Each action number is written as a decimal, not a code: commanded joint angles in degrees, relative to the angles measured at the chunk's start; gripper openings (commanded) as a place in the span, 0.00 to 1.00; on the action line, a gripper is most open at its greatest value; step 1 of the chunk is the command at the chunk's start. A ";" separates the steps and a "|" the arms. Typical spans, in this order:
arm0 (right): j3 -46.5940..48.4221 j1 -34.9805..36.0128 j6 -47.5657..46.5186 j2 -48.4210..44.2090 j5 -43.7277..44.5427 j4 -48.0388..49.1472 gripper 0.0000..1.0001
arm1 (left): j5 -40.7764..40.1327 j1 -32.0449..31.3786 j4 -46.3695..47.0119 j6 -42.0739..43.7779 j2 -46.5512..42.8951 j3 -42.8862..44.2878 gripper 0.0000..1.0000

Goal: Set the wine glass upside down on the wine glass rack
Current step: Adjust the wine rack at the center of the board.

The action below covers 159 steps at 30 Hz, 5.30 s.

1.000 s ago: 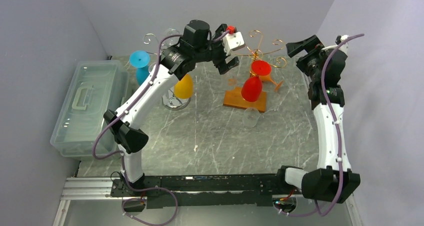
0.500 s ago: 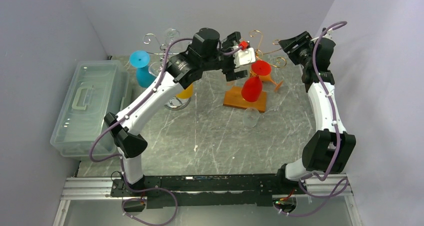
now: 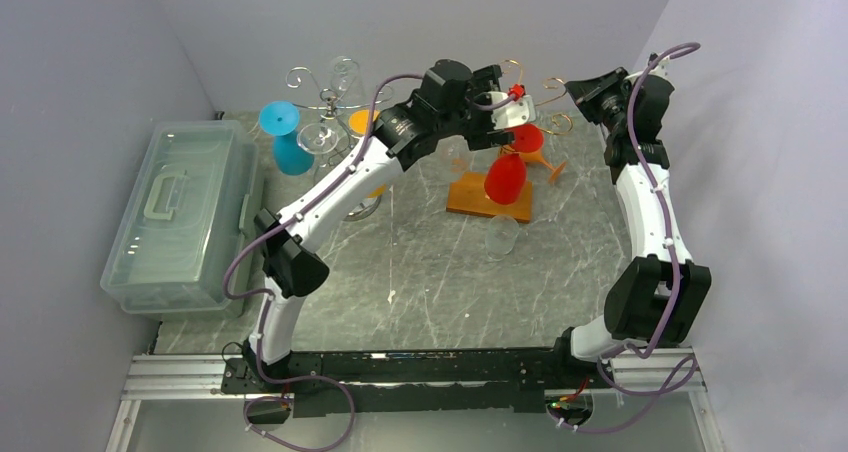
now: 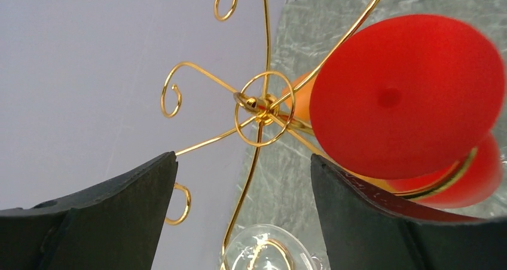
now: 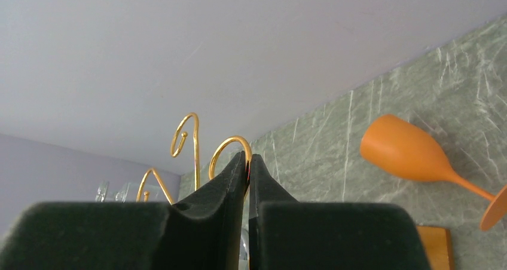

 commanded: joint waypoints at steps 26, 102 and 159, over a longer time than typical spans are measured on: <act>-3.00 0.74 -1.78 -5.97 8.70 -7.02 0.00 | -5.83 3.39 5.73 0.97 6.43 8.89 0.85; -41.29 0.63 7.67 5.15 11.32 15.07 0.00 | 19.02 5.54 12.98 -26.79 8.40 8.81 0.64; -43.57 6.45 7.50 -0.67 14.48 9.52 0.03 | 20.80 9.31 12.87 -24.46 4.09 3.13 0.39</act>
